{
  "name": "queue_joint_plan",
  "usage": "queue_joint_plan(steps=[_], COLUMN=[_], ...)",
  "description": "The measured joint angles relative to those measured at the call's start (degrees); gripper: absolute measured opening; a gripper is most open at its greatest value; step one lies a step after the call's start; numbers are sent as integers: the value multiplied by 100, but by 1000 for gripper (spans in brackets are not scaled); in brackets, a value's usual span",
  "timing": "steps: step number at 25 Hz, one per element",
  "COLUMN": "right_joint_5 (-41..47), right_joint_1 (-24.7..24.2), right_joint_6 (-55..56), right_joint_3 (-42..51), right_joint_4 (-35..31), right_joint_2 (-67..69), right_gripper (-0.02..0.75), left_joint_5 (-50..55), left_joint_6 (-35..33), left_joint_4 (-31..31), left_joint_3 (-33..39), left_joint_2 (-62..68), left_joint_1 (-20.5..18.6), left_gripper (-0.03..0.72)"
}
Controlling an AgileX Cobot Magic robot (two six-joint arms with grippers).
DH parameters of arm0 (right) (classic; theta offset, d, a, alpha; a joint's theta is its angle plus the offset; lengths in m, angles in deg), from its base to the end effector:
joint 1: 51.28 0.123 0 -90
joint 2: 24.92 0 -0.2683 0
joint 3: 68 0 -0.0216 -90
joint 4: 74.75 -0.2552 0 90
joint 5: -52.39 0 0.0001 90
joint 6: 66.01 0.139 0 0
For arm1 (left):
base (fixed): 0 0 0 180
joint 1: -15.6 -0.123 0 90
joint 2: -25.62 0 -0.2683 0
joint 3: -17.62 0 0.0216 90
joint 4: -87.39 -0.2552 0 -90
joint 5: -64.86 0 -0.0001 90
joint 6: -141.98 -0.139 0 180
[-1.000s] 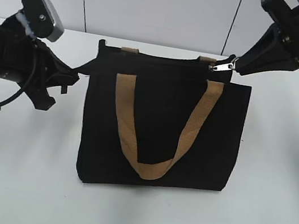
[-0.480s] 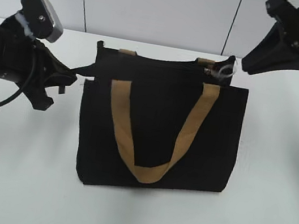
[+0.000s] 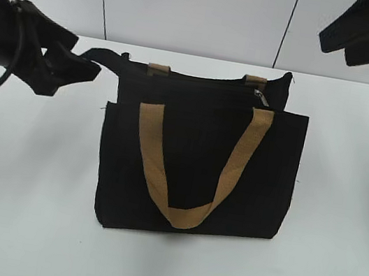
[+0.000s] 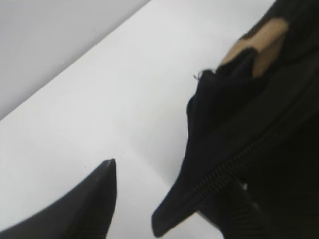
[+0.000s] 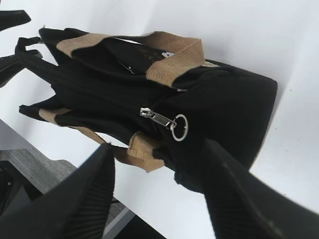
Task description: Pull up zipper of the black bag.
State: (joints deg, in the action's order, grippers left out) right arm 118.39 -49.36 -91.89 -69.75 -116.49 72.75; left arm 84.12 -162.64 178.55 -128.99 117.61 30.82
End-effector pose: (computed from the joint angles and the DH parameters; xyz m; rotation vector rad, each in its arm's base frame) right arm 0.3352 0.0959 0.2840 -0.3672 2.5452 0.8491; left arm 0.3135 -0.1329 0.1858 1.0531 1.8723 -0.1824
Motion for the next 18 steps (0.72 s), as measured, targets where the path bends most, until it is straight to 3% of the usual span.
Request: queue_joint_plan(steps=[4, 7, 14, 18], right_joint_5=[6, 16, 48, 52], right_joint_1=[-5, -7, -7, -7], right_joint_6=[-239, -255, 181, 567], right_joint_3=[0, 0, 0, 0], right_joint_4=[256, 859, 2675, 3073], right_joint_2=[-313, -497, -853, -1066], right_gripper=[434, 434, 434, 434], left_joint_5=[38, 360, 1875, 2837], left_joint_6=[998, 2381, 6854, 9489], left_joint_4=[-441, -1479, -5600, -7869], left_joint_3=[0, 0, -402, -1088], left_joint_2=[-574, -1070, -1678, -1678], left_joint_1=[0, 0, 0, 0], left_gripper=[528, 530, 523, 510])
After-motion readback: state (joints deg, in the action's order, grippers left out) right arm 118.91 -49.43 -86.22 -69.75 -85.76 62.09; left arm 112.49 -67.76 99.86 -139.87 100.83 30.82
